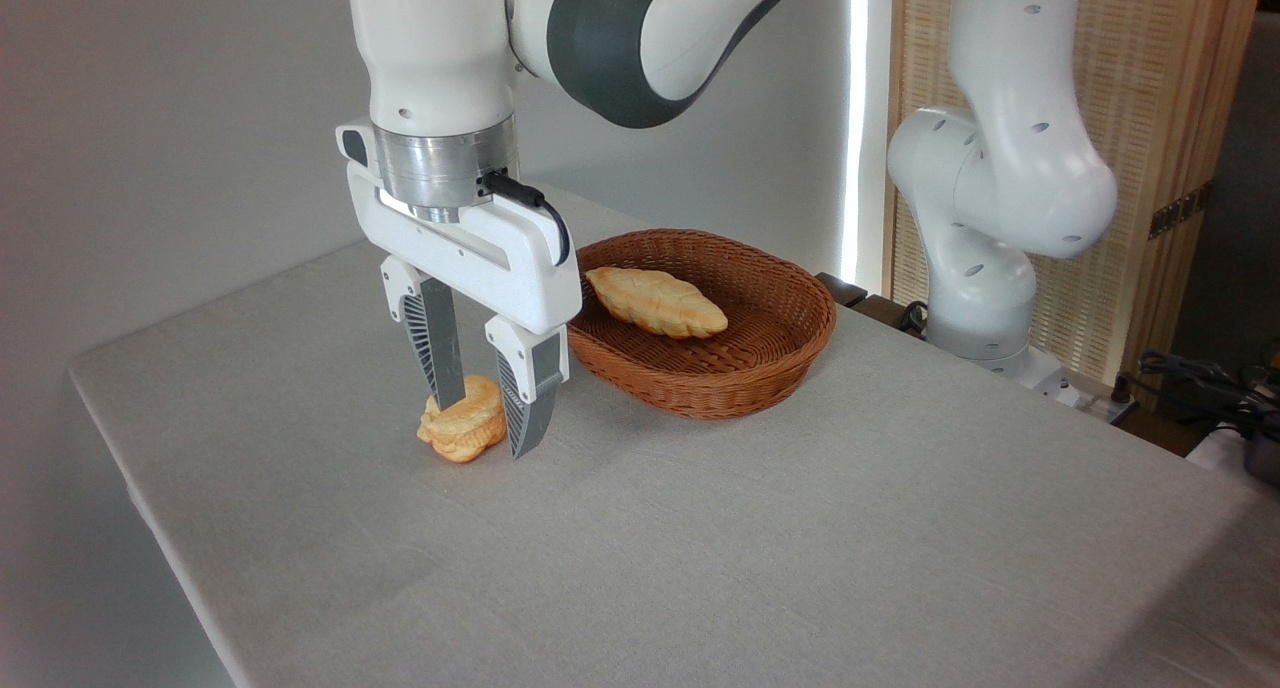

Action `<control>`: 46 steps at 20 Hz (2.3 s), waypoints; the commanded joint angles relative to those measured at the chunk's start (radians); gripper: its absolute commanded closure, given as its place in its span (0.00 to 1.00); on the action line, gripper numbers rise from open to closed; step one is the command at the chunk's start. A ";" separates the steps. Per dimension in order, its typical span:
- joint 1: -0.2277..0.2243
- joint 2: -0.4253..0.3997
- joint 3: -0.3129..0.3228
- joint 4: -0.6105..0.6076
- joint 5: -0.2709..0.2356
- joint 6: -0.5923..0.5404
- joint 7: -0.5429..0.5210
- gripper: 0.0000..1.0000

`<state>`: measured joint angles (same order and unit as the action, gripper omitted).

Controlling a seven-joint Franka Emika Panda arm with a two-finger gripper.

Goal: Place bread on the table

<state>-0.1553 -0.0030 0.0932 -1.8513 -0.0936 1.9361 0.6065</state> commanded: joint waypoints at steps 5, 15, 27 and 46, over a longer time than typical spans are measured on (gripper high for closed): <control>0.140 0.000 -0.144 -0.006 -0.031 0.007 0.001 0.00; 0.138 -0.006 -0.145 -0.008 -0.031 0.007 0.034 0.00; 0.033 -0.100 -0.145 -0.049 -0.029 -0.155 0.374 0.00; -0.266 -0.351 -0.153 -0.313 0.015 -0.321 0.677 0.00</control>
<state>-0.3764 -0.3057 -0.0710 -2.1051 -0.1076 1.6279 1.2452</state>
